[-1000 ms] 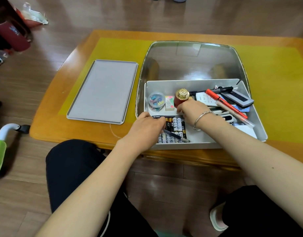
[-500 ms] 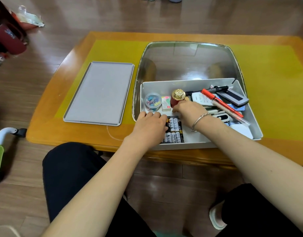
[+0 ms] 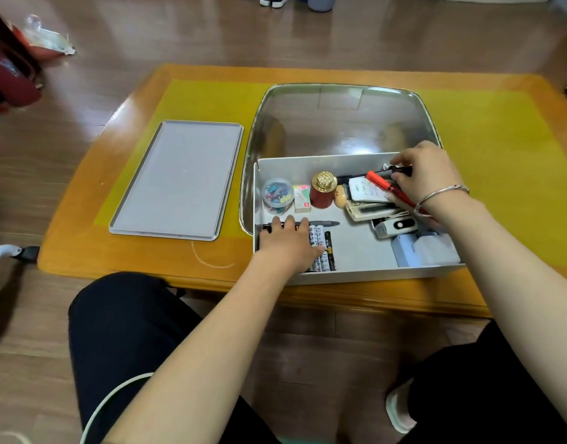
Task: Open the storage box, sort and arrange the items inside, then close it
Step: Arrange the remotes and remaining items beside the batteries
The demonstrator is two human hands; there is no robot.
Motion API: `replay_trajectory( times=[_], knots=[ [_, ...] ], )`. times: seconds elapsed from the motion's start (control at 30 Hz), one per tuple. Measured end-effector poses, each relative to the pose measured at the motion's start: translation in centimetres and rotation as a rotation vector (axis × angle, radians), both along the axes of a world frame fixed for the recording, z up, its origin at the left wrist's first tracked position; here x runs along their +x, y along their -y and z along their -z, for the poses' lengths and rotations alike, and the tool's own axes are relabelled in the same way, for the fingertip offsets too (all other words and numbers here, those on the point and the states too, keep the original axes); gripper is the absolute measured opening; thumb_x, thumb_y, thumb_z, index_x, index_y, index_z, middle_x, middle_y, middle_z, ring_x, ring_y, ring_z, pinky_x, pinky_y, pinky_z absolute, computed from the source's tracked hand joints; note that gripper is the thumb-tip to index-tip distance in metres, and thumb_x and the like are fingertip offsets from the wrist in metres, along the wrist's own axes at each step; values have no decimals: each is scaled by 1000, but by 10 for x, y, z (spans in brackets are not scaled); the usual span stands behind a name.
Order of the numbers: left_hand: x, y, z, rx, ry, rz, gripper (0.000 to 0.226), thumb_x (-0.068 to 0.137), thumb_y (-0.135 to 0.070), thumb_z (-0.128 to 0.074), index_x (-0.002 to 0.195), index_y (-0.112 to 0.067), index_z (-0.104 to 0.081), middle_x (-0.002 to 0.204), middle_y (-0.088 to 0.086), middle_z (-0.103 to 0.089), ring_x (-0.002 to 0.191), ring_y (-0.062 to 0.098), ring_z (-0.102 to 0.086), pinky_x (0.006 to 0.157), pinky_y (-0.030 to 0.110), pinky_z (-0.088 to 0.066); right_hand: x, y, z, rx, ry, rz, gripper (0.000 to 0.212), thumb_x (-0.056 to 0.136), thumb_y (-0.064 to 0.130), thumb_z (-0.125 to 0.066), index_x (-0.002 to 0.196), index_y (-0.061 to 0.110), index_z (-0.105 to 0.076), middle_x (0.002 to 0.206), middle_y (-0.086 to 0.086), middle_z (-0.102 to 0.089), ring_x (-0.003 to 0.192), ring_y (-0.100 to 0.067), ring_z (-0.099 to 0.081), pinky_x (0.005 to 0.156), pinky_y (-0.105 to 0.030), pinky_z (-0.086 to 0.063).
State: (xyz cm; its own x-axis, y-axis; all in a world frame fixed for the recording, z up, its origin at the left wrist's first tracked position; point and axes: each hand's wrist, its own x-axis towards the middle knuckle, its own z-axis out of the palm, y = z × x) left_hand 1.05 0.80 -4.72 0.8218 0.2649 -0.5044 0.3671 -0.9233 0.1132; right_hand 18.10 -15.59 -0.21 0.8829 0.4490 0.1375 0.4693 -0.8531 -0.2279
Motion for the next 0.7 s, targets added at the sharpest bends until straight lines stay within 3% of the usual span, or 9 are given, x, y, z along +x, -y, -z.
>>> replay_trajectory(
  times=[0.3,0.4,0.47,0.5,0.6,0.7],
  knots=[
    [-2,-2,1,-43,3,-7,77,97,-57,-33,154,-16,-3,161,9,4,147,34,4,115,52,-12,11,3,10,45,21,-89,17,85,15,-65,100,11,-71,99,-14,-60,96,-33,-56,82,-37,-44],
    [-3,-1,-1,-45,4,-9,79,97,-56,-34,153,-12,-2,161,10,5,147,33,4,116,50,-11,8,9,11,210,60,-74,15,86,13,-64,98,10,-71,95,-11,-70,86,-27,-61,79,-21,-38],
    [-4,0,-2,-58,-7,-17,80,97,-57,-34,153,-11,0,161,10,6,147,32,4,116,50,-12,4,13,11,367,49,-47,13,85,13,-64,96,10,-71,84,-6,-69,66,-11,-57,67,-3,-32],
    [-5,0,-3,-66,-18,-21,80,97,-57,-34,153,-10,1,161,10,7,147,31,4,116,50,-12,1,14,10,452,29,-32,12,85,12,-64,95,10,-71,79,-3,-65,61,-1,-52,65,-1,-33],
    [-7,1,-5,-79,-38,-30,82,97,-57,-35,153,-10,1,161,9,8,147,29,4,116,49,-12,-12,13,10,670,-44,-25,11,83,8,-65,94,10,-69,76,4,-60,61,12,-50,61,-1,-35],
    [-8,1,-6,-93,-23,-29,80,97,-57,-33,154,-12,0,160,9,9,147,28,5,116,50,-11,-29,7,9,757,-122,-80,13,82,10,-68,91,18,-69,68,0,-57,58,0,-45,61,-13,-40]
  ],
)
